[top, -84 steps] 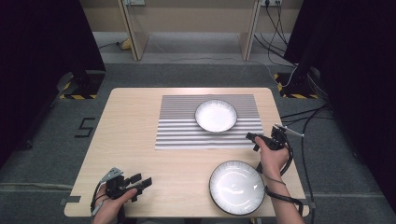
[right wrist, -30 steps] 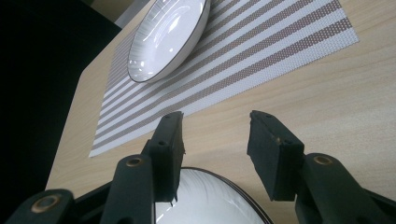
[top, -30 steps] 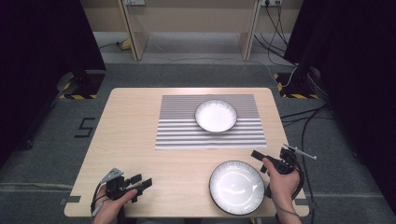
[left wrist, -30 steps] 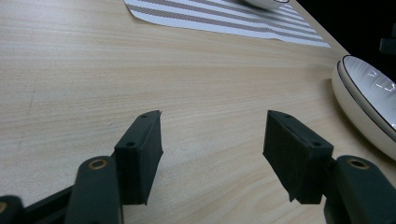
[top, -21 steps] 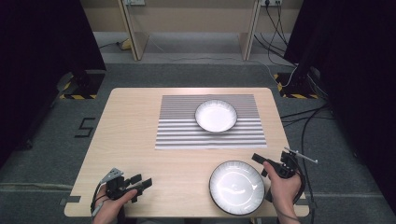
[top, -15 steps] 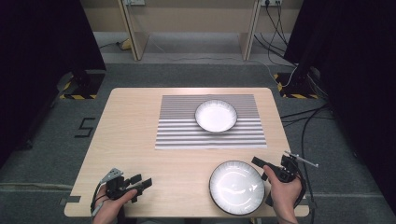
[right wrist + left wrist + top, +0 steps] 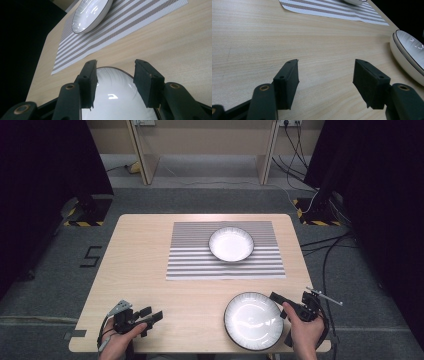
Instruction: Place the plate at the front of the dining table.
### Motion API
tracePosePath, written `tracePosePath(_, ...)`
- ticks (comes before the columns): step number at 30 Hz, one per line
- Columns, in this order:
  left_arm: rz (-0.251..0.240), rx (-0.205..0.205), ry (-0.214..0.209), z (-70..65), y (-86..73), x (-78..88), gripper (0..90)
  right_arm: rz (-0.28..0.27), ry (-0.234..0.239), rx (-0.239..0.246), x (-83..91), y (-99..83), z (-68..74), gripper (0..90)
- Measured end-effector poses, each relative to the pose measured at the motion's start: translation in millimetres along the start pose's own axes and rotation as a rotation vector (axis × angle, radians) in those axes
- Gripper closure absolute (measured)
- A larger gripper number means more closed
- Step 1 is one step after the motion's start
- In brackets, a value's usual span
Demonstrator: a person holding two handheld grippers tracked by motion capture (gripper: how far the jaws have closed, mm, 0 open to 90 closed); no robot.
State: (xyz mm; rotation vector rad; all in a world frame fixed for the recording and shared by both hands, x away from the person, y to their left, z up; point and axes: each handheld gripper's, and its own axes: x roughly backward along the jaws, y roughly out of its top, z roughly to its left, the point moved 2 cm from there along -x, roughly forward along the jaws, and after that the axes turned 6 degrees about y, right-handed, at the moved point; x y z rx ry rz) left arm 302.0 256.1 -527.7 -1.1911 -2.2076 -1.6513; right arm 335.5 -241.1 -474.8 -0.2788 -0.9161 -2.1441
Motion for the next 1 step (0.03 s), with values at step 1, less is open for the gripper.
tracePosePath(1, 0.001, 0.000, 0.001, 0.0, 0.1, -0.1, 36.8, -0.003, -0.002, 0.008, -1.0, 1.2, 1.2, 53.3)
